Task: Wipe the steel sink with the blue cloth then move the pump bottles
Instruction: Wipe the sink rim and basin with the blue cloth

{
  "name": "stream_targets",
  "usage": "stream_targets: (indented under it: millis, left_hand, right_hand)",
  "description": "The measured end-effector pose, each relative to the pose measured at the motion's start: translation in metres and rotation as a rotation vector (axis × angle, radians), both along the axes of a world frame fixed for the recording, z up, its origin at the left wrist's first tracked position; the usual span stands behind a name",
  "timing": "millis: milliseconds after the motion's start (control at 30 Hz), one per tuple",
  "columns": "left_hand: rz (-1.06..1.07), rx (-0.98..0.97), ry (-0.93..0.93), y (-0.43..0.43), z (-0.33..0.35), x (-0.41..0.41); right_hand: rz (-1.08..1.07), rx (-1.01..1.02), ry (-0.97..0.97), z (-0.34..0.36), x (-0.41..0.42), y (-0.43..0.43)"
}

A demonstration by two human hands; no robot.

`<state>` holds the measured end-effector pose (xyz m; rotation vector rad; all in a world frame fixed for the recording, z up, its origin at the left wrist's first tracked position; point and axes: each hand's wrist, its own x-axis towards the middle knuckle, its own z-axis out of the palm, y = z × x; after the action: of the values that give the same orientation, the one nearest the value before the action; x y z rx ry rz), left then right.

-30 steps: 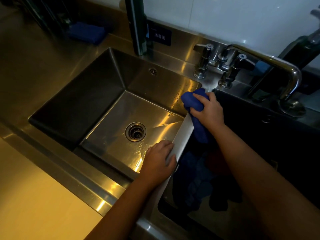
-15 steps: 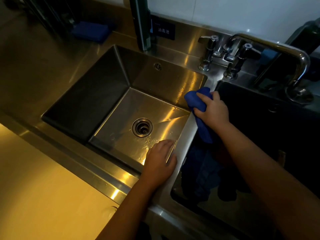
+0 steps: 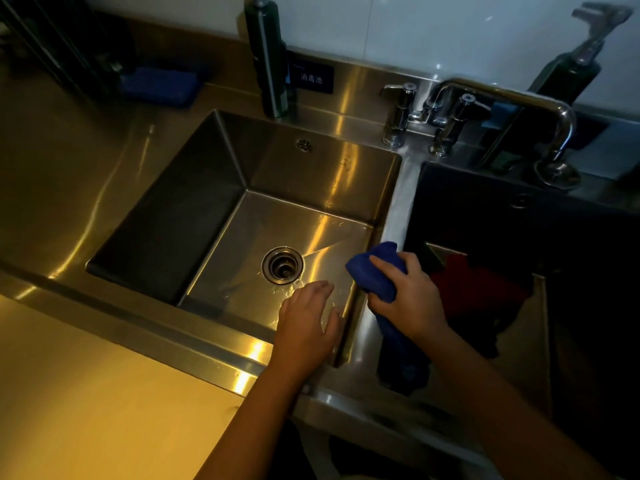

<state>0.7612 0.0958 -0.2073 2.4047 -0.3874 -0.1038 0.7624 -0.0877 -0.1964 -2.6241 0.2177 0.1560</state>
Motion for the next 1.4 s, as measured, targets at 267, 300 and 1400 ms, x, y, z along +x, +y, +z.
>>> stream_targets:
  millis: [267,300,1400]
  left_hand:
    - [-0.081,0.014,-0.043,0.079,0.016,0.032]
    - [-0.086,0.014,-0.053,0.092,0.018,0.037]
    - [-0.456,0.086,-0.187,0.200,0.026,0.257]
  right_hand:
    - [-0.112,-0.161,-0.037,0.028,-0.001,0.037]
    - [-0.135,-0.182,-0.047,0.033,0.000,0.047]
    - [-0.643,0.254,-0.028,-0.011,0.145,0.209]
